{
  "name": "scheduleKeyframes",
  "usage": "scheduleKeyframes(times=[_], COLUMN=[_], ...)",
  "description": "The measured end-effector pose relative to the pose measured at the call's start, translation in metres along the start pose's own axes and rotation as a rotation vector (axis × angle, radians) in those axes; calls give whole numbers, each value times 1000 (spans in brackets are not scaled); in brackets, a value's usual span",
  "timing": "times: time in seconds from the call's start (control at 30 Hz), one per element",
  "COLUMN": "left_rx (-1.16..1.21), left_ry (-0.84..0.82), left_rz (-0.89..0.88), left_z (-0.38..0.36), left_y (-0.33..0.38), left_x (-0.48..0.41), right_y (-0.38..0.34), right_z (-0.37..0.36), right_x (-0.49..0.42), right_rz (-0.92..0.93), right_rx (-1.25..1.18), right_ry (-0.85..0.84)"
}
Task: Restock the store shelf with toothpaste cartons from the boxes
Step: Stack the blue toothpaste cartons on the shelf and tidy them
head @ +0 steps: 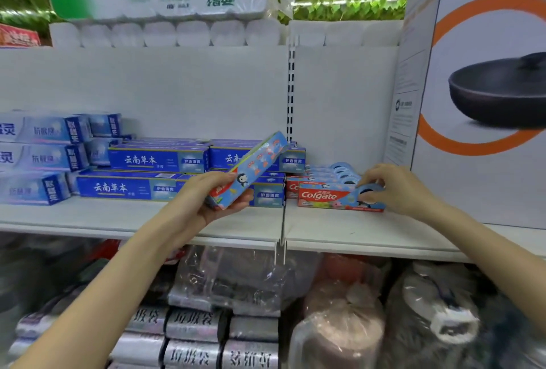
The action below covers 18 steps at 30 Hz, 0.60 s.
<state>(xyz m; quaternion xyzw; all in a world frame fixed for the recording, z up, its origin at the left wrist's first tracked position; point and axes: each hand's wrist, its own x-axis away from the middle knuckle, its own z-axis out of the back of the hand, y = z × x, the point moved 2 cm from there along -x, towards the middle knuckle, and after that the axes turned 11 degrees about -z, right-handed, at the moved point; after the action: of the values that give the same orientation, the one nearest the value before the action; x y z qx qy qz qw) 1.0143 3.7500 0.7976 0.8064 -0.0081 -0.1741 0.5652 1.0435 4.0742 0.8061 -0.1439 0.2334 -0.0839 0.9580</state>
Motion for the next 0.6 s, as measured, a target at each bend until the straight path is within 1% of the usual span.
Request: scheduleKeyframes(times=[0.1, 0.13, 0.17, 0.2, 0.23, 0.27, 0.3, 0.33, 0.37, 0.4, 0.47, 0.53, 0.6], left_rx=[15, 18, 18, 16, 15, 17, 15, 8, -6, -31, -122, -223, -292], left_ry=[-5, -11, -24, -41, -60, -79, -101, -121, -144, -164, -194, -219, -253], left_rz=[-4, 0, 5, 9, 15, 20, 27, 33, 43, 52, 50, 48, 72], left_z=[-8, -12, -16, -21, -27, -32, -39, -45, -52, -58, -67, -71, -74], left_y=[-4, -6, -8, -9, -10, -11, -11, -11, -11, -12, -13, -17, -20], left_x=[1, 0, 1, 1, 1, 2, 3, 3, 4, 4, 3, 1, 1], right_y=[-4, -5, -8, -12, -16, -20, -24, -30, -33, -33, -27, -20, -16], right_z=[4, 4, 8, 14, 21, 26, 30, 31, 30, 26, 17, 12, 10], right_x=[4, 5, 7, 11, 16, 21, 28, 34, 39, 43, 45, 43, 42], right_rz=[10, 28, 45, 52, 52, 61, 77, 100, 122, 145, 159, 135, 117], right_rx=[158, 206, 193, 91, -83, -285, -466, -590, -644, -641, -559, -555, -557], right_ry=[-12, 23, 82, 138, 154, 121, 41, -50, -115, -137, -68, 17, 28])
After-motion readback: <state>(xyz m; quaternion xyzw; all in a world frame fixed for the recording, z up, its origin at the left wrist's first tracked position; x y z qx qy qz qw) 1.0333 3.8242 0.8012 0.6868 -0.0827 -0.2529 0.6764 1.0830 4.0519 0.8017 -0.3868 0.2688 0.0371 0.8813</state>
